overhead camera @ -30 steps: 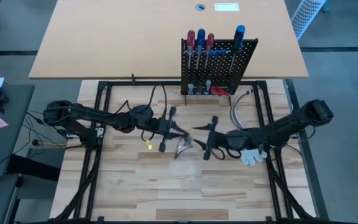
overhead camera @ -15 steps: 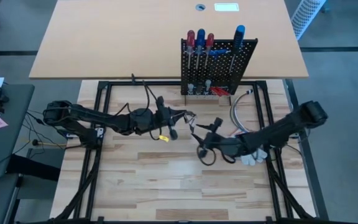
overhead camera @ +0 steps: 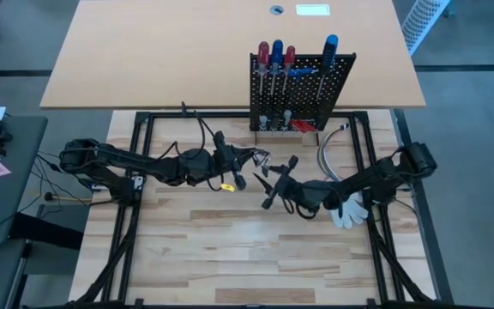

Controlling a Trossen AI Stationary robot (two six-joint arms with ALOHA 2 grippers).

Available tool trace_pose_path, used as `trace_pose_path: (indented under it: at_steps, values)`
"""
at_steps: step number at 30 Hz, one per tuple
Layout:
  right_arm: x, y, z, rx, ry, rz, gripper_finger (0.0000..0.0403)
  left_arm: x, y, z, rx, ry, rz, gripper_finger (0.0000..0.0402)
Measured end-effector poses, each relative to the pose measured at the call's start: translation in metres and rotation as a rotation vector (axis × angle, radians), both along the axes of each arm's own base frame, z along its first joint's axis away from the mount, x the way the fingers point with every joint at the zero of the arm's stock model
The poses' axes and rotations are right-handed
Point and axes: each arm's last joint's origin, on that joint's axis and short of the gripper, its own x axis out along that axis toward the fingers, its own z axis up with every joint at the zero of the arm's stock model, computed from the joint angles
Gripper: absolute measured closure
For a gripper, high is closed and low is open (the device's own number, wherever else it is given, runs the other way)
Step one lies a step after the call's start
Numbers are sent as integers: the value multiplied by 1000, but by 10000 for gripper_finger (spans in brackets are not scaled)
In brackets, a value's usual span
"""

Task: Hang tools onto peg board
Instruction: Hang the safety goggles on the pegboard

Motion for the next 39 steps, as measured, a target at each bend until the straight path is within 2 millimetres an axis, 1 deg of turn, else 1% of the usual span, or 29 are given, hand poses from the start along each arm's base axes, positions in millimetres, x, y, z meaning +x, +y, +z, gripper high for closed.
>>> trace_pose_path:
  at_steps: [4, 7, 16, 22, 27, 32, 35, 39]
  values:
    - [3, -10, 0, 26, -12, -8, 249, 0, -3, 2, 8, -15, -5, 393]
    - [3, -12, 0, 26, -15, -1, 265, 0, -4, 2, 11, -17, -4, 393]
    - [4, -15, 0, 21, -9, -5, 348, 0, -4, 2, 12, -20, -3, 393]
    - [3, -10, 0, -40, 41, 11, 397, 0, -5, 2, 31, -4, -10, 388]
    - [-5, -10, 8, -54, 103, 17, 401, 0, -6, 1, 30, 6, -25, 351]
    - [-14, -12, 20, -45, 127, 38, 401, 0, -8, 0, 56, 29, -27, 318]
    - [-18, -12, 24, -36, 143, 63, 402, 0, -11, -1, 79, 43, -39, 312]
    - [-23, -12, 27, -38, 178, 90, 402, 0, -13, -1, 100, 56, -47, 316]
